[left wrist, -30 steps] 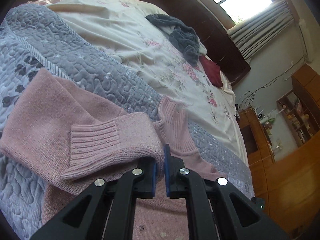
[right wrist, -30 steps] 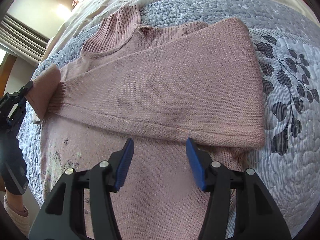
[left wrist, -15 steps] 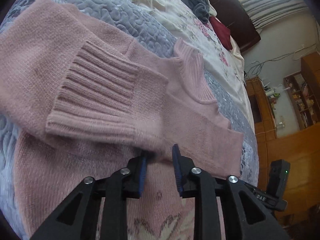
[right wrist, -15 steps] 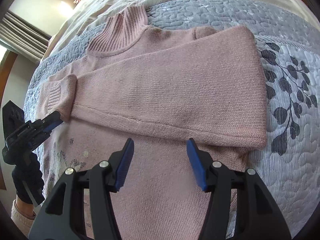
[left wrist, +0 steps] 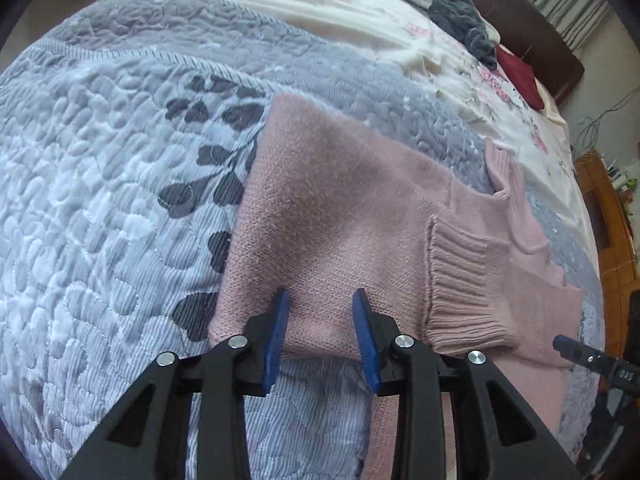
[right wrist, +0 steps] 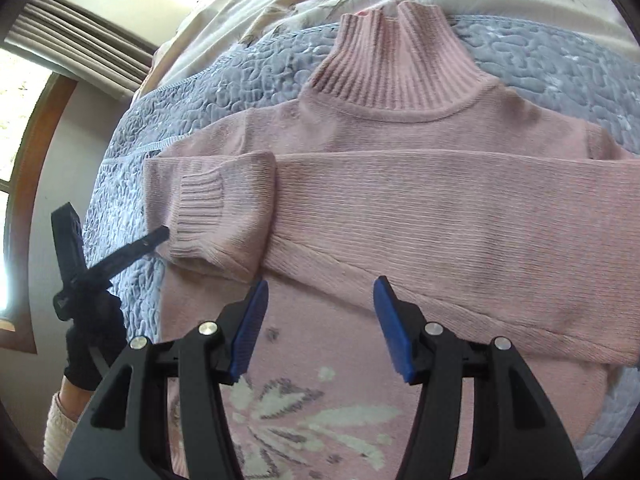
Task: Fold small clothes
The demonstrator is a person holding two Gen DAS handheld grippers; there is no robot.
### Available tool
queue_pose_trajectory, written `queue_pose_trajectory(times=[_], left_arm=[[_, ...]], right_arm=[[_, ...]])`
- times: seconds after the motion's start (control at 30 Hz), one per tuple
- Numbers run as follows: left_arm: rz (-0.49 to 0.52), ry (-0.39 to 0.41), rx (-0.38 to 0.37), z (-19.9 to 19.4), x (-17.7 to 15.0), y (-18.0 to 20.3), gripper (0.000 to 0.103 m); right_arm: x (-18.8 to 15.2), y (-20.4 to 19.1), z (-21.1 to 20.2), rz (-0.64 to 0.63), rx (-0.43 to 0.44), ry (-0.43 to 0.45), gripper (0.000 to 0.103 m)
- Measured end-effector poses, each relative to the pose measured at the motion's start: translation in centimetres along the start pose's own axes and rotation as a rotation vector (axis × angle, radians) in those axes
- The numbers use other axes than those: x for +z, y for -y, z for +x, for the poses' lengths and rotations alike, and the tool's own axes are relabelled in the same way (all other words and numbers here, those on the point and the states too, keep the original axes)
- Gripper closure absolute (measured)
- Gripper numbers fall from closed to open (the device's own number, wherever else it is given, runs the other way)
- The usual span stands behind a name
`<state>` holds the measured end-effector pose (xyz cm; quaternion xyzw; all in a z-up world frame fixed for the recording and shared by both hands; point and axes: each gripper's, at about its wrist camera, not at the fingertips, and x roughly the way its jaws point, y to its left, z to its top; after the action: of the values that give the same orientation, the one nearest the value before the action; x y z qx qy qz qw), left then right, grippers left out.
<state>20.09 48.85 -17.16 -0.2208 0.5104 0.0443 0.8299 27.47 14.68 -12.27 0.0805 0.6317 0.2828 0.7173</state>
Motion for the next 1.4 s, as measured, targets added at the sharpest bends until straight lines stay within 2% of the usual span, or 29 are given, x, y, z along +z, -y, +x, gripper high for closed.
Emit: queue_pose_trajectory(times=[0.17,0.3,0.37,0.47,0.57,0.67,0.8,0.9,1.03,1.17,1.3,1.4], left_arm=[[-0.062,0.039,-0.074,-1.4,-0.1,-1.0,0.070],[-0.061,0.093,-0.077,-3.4,-0.4,-1.3,0.070],[-0.060,0.105,-0.079,-4.2,-0.4,-1.4,0.070],[-0.036,0.122,-0.065,-5.1,0.0,-0.9,0.070],[-0.024,0.137,-0.083,-5.6,0.4,-0.1,0.070],[-0.013,0.145,-0.109,-5.8,0.6,1.4,0.070],[0.027,0.142,-0.145,-5.4,0.6,4.2,0.070],[0.078,0.120,-0.150,-4.2,0.1,6.7,0.070],[0.116,0.059,-0.135,-1.3,-0.6,9.5,0.070],[0.104,-0.002,-0.088,1.5,-1.0,9.6,0.070],[0.092,-0.013,-0.108,2.1,-0.9,8.9,0.070],[0.065,-0.026,-0.131,1.8,-0.6,8.5,0.070]], right_arm=[[1.7,-2.3,3.7,0.037,0.086,-0.053,0.048],[2.4,-2.8,6.4,0.082,0.122,-0.091,0.052],[2.3,-2.8,7.3,0.092,0.142,-0.107,0.084],[1.9,-3.3,6.7,0.052,0.139,-0.076,0.094],[1.4,-3.5,4.0,-0.008,0.120,-0.015,0.095],[1.2,-2.6,0.8,-0.017,0.122,0.041,0.095],[0.7,0.3,-3.8,-0.004,0.109,0.107,0.095],[0.1,3.2,-6.1,0.029,0.064,0.136,0.095],[-0.5,6.6,-5.4,0.085,-0.010,0.112,0.095],[-1.1,8.6,-2.6,0.119,-0.063,0.064,0.095],[-1.6,9.4,-1.2,0.126,-0.097,0.045,0.093],[-1.7,9.2,-1.6,0.126,-0.121,0.044,0.085]])
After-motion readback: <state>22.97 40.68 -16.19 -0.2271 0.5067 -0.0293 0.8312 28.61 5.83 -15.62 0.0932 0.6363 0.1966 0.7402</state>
